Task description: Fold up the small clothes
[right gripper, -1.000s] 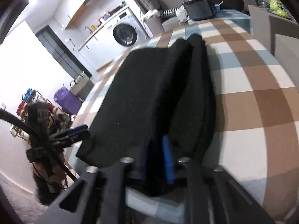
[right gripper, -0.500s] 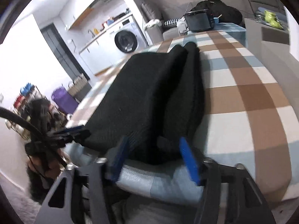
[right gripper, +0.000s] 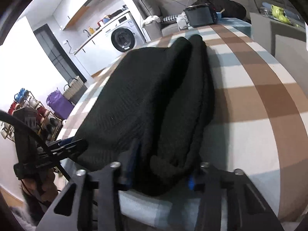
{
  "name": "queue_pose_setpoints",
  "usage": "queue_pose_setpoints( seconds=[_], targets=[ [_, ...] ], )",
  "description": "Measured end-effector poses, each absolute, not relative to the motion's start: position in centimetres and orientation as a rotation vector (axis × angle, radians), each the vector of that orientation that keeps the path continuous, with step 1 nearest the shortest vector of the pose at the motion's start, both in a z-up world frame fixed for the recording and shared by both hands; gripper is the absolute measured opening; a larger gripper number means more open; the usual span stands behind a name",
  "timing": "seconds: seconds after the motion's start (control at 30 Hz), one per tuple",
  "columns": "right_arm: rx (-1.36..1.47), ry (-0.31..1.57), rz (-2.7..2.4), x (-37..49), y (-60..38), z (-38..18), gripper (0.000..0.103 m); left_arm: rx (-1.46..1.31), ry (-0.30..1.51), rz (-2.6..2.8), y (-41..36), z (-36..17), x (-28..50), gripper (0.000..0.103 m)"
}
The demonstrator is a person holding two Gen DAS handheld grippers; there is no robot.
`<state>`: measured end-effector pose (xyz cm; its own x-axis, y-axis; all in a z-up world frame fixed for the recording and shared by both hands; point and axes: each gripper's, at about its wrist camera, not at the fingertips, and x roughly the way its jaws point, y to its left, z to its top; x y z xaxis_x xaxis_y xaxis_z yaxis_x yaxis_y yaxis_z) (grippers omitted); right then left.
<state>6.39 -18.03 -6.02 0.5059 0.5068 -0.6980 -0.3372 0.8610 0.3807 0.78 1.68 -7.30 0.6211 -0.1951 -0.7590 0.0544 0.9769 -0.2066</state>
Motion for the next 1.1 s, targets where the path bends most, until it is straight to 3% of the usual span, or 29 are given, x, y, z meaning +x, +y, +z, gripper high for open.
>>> queue_pose_setpoints(
  seconds=[0.13,0.77,1.1],
  targets=[
    [0.208,0.909,0.517,7.5,-17.6,-6.2,0.032,-0.149,0.879,-0.123,2.0,-6.8,2.0,0.027],
    [0.156,0.983,0.495,17.9,-12.2,-5.9,0.033,-0.087,0.859,-0.06,5.2,-5.6,14.1,0.027],
    [0.141,0.954,0.502,18.5,-12.1,-5.9,0.039,-0.137,0.846,-0.074,6.6,-6.4,15.0,0.027]
  ],
)
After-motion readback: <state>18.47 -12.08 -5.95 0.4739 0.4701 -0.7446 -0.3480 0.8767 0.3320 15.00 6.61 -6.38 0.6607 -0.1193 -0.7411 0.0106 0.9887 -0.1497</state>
